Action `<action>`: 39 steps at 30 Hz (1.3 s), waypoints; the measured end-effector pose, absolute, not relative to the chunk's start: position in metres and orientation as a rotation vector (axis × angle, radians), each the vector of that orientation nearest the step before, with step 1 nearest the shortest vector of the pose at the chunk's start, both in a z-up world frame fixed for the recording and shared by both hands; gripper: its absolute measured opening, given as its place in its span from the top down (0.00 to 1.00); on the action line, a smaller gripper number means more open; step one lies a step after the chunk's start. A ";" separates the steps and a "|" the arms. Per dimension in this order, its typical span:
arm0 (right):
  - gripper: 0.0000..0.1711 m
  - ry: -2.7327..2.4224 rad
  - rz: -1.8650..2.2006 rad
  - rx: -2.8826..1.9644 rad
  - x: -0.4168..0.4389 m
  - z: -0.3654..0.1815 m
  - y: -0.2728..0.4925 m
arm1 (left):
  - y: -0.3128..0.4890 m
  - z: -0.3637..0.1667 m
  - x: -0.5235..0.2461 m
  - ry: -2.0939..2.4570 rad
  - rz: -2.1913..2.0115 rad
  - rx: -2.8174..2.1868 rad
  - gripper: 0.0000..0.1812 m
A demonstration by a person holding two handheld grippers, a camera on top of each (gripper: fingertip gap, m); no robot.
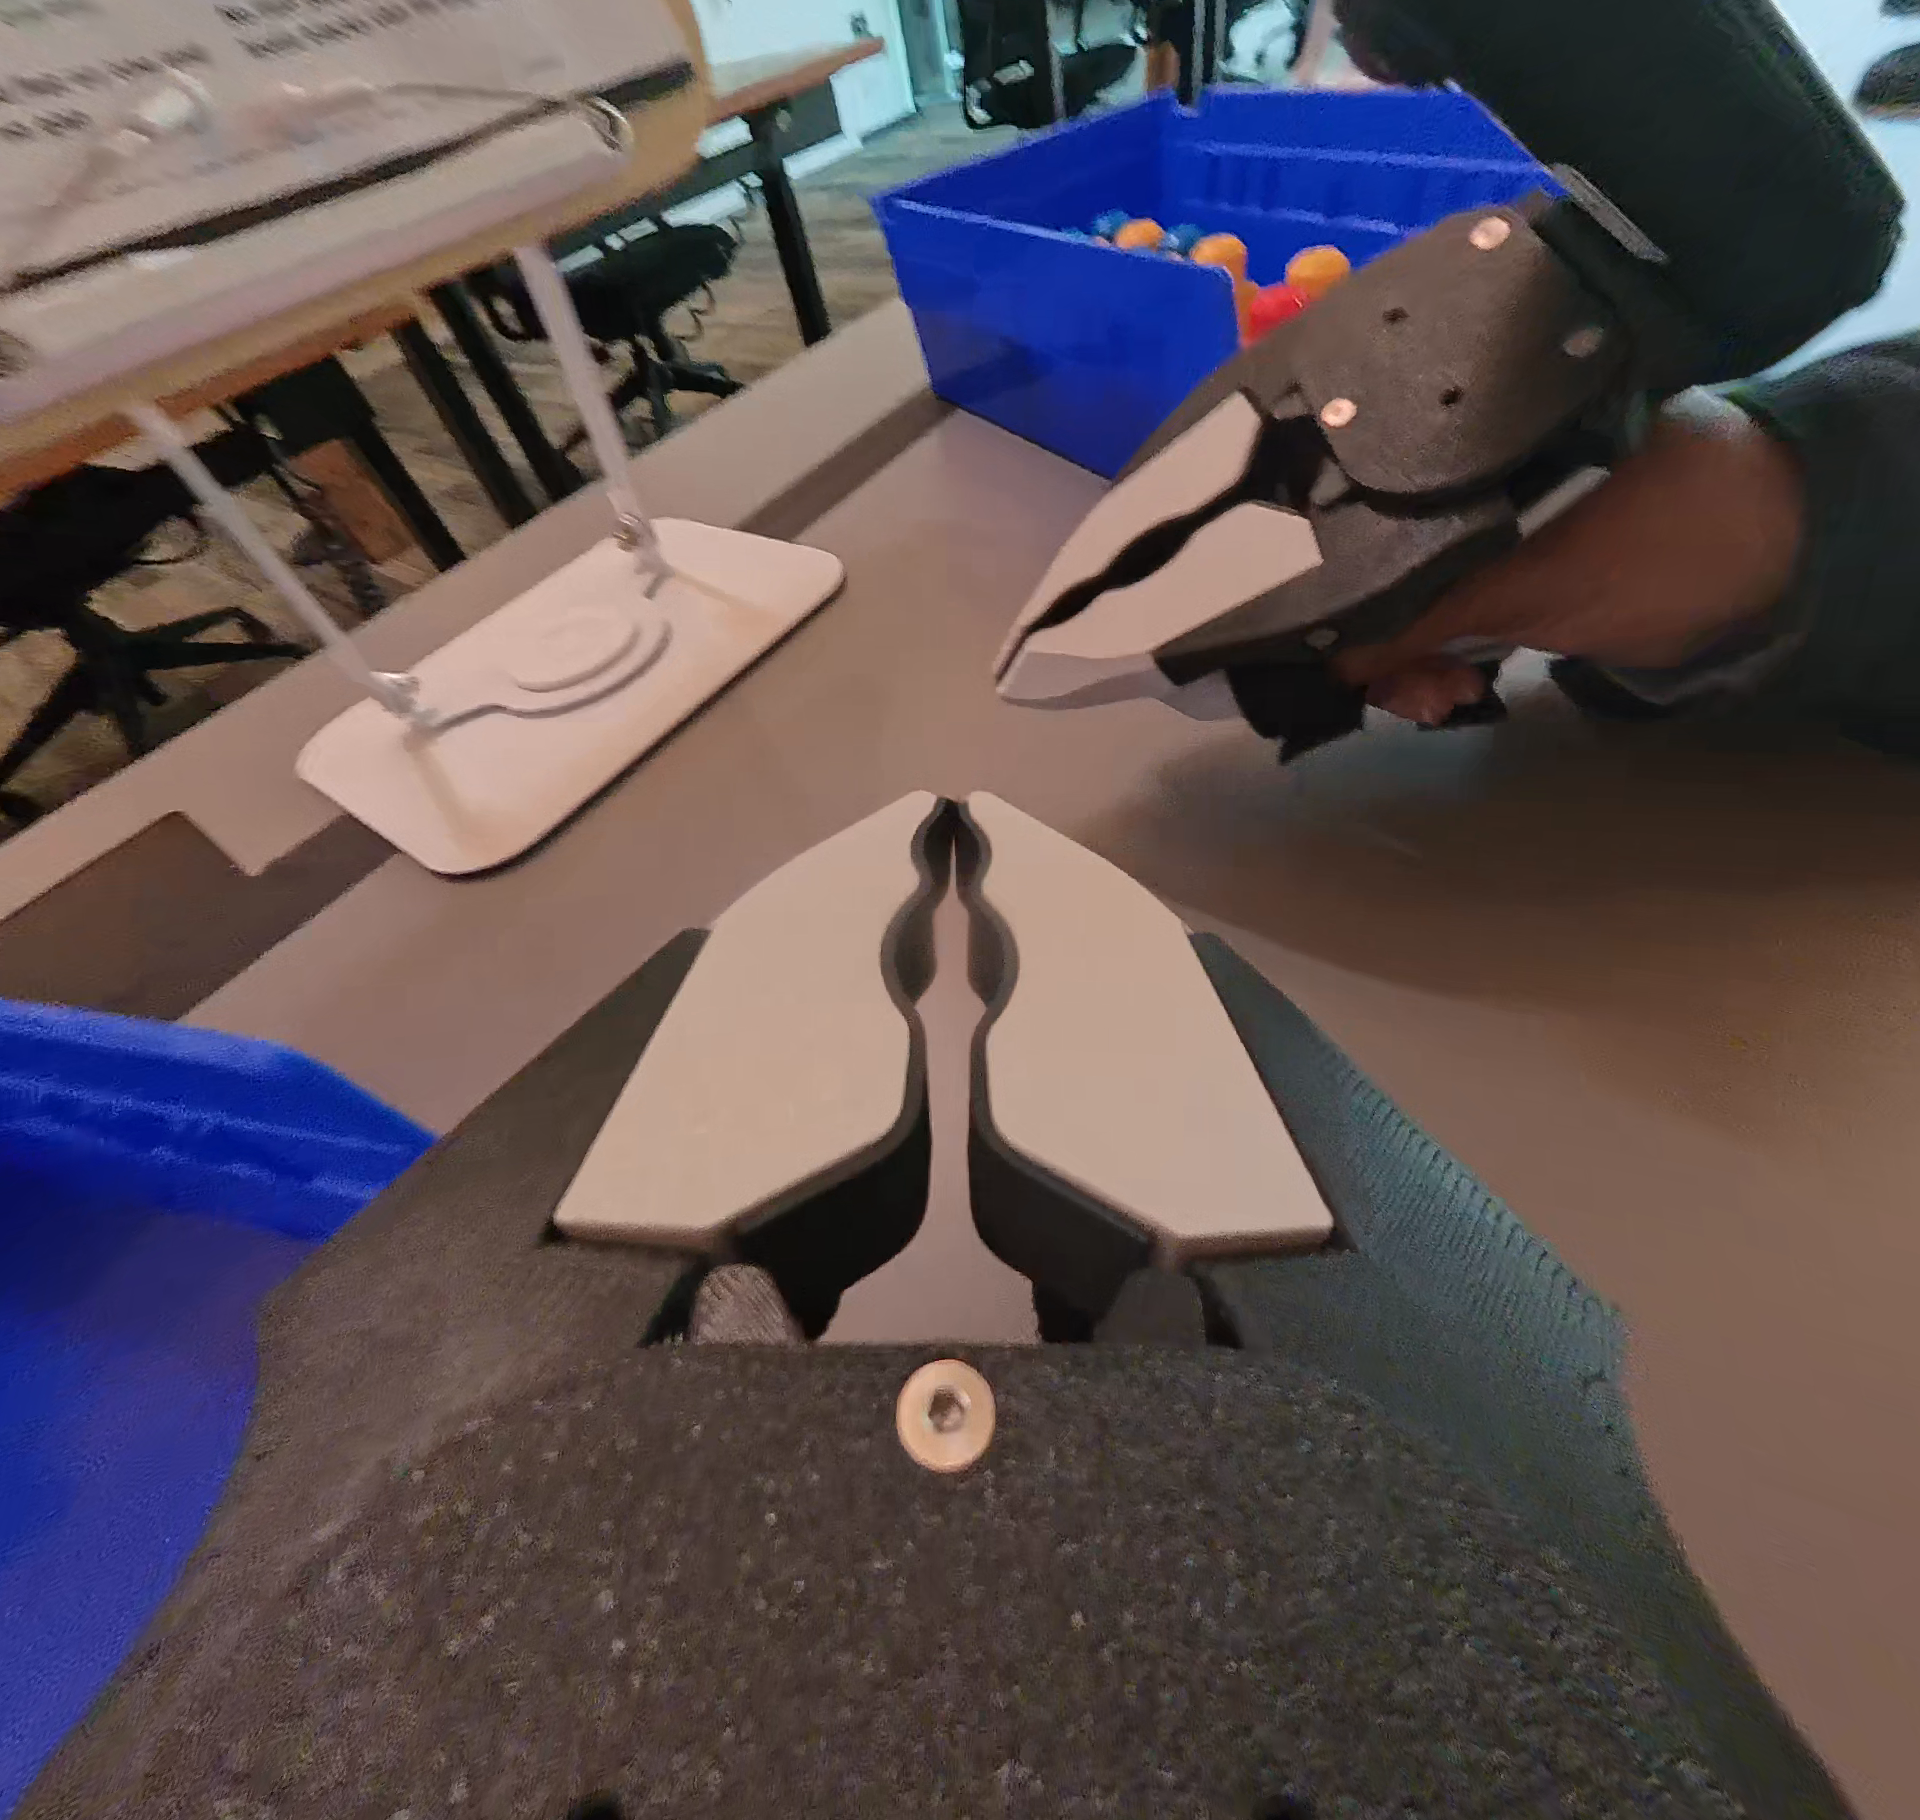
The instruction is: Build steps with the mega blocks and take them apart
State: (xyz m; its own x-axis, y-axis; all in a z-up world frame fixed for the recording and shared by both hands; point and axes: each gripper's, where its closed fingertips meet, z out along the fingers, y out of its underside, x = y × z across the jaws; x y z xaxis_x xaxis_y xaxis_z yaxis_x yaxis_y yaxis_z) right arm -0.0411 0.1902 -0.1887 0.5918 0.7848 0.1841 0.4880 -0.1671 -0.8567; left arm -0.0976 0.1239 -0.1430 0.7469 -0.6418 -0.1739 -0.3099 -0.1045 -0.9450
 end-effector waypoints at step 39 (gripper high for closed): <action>1.00 -1.031 0.397 -1.728 -0.041 -0.181 0.195 | 0.261 -0.160 -0.413 -0.022 0.236 -2.476 0.70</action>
State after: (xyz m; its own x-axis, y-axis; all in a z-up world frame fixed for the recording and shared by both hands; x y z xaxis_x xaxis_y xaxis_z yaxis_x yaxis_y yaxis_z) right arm -0.0405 0.1947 -0.1811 0.5759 0.7908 0.2072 0.4471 -0.0924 -0.8897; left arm -0.4134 0.2610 -0.1604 0.9837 0.0733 -0.1639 -0.0420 -0.7936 -0.6070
